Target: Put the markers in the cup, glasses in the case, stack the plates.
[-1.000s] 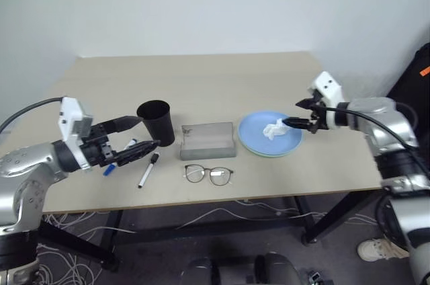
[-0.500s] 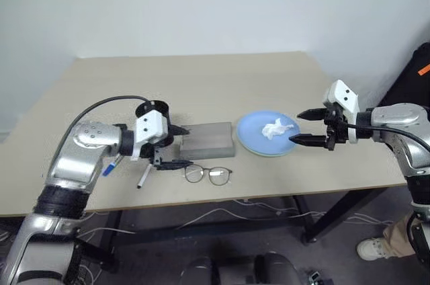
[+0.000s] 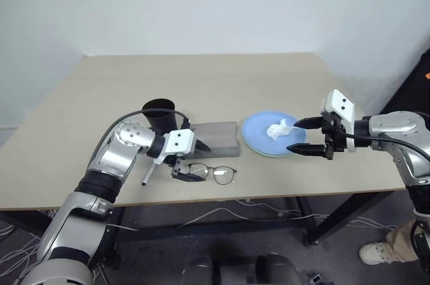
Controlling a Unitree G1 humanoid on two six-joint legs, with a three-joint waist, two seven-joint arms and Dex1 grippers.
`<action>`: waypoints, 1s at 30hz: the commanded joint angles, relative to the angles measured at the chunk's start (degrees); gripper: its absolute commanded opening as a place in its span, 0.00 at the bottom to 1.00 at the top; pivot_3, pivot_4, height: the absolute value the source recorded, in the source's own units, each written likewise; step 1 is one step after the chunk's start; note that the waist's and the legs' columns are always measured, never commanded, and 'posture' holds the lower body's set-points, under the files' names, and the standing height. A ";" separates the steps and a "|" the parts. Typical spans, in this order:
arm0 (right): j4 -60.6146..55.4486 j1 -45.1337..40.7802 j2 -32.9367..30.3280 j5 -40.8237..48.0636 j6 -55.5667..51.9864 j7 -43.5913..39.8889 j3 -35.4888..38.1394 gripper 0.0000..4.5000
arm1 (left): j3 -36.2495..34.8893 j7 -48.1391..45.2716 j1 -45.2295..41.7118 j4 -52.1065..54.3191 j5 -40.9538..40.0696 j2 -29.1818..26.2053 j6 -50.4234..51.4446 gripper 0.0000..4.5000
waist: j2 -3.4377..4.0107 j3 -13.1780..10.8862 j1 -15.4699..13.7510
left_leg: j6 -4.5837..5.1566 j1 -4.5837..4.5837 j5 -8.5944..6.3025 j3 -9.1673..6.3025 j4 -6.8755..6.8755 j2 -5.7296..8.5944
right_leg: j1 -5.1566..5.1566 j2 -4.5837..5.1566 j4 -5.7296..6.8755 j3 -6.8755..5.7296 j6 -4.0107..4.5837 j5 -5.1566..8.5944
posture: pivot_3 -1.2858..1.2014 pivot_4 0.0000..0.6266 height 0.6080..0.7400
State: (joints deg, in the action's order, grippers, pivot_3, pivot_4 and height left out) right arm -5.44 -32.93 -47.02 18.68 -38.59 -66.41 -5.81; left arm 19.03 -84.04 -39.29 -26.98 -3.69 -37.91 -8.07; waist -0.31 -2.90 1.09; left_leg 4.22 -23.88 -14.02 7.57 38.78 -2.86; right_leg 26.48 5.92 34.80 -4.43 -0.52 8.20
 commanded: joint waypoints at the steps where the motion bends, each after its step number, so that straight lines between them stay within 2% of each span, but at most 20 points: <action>1: -2.87 -0.06 -1.40 0.61 0.20 -0.54 0.44 0.90 | 0.20 -1.97 -2.87 -0.59 0.79 0.65 -2.05 1.00 | -0.01 0.00 0.01 | 0.03 -0.01 -0.02 -0.01 0.02 0.00 | 0.00 0.00 0.00 0.00 0.00 0.00 | 0.52 0.00 0.98; 11: -4.81 1.82 -4.05 -1.34 2.69 -3.61 -3.67 0.90 | 2.11 -3.09 -4.76 -3.35 3.65 3.57 -5.49 1.00 | -0.01 0.00 -0.02 | 0.14 -0.09 -0.15 -0.02 0.23 -0.01 | -0.03 0.00 0.00 -0.01 -0.01 0.00 | 0.52 0.00 0.98; 19: -3.85 1.30 -4.01 -1.12 3.90 -4.17 -3.97 0.90 | 3.36 -4.07 -5.52 -4.54 5.31 4.40 -7.66 1.00 | 0.00 0.00 0.01 | 0.19 -0.46 -0.19 -0.22 0.57 -0.01 | 0.10 -0.02 0.07 -0.20 -0.02 -0.01 | 0.52 0.00 0.98; 27: -3.68 1.39 -3.84 -1.21 4.17 -3.67 -3.93 0.90 | 3.95 -3.53 -6.27 -6.42 6.80 5.27 -9.30 0.42 | -0.01 0.00 -0.05 | 0.28 -0.67 -0.29 -0.36 0.90 -0.04 | 0.09 0.00 0.09 -0.35 -0.02 -0.01 | 0.52 0.00 0.98; 30: -3.68 1.45 -3.87 -1.18 4.25 -3.58 -3.83 0.90 | 4.12 -3.50 -6.06 -6.13 6.74 5.53 -9.12 0.42 | 0.00 0.00 -0.03 | 0.32 -0.68 -0.33 -0.36 0.95 -0.04 | 0.06 0.02 0.09 -0.35 -0.03 -0.02 | 0.52 0.00 0.98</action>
State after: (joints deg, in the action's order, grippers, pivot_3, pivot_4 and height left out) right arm -8.34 -30.62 -50.43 17.78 -35.15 -70.17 -10.68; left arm 23.34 -87.34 -43.73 -33.96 2.64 -32.65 -16.48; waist -0.31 -2.90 1.07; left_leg 4.54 -24.56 -14.36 7.21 39.74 -2.90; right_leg 26.55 5.93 34.89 -4.78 -0.56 8.18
